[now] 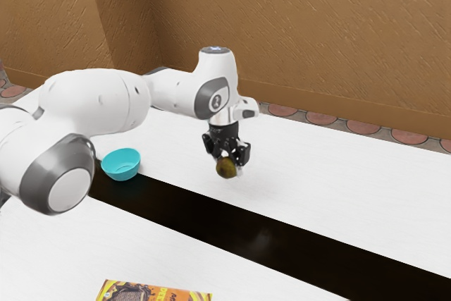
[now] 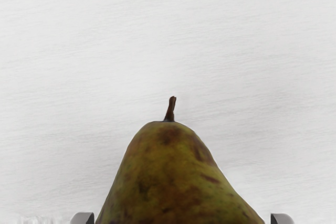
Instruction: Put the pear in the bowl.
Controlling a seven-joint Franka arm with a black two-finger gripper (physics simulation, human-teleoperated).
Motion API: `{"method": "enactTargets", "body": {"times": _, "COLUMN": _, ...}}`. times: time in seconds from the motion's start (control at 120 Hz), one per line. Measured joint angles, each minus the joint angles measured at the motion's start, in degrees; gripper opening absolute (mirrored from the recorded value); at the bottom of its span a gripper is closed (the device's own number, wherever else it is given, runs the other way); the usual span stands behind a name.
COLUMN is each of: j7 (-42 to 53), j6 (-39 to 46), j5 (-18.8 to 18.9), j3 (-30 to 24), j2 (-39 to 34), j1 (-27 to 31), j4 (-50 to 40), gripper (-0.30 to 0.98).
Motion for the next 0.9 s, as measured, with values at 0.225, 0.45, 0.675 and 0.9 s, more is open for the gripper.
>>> {"method": "enactTargets", "body": {"times": 0.225, "j7": 1.7, "j6": -7.6, "j5": 2.2, "j3": 6.0, "j2": -4.2, "j1": 2.0, "j4": -1.5, "gripper": 0.18}}
{"method": "enactTargets", "body": {"times": 0.45, "j7": 4.5, "j6": -12.3, "j5": 6.2, "j3": 6.4, "j2": -8.5, "j1": 10.0, "j4": -6.0, "gripper": 0.18}}
{"method": "enactTargets", "body": {"times": 0.675, "j7": 8.3, "j6": -14.2, "j5": 9.7, "j3": 5.9, "j2": -8.2, "j1": 17.1, "j4": -5.6, "gripper": 0.26}}
{"method": "enactTargets", "body": {"times": 0.9, "j7": 11.8, "j6": -14.9, "j5": 10.7, "j3": 2.7, "j2": -3.8, "j1": 22.6, "j4": -0.4, "gripper": 0.29}}
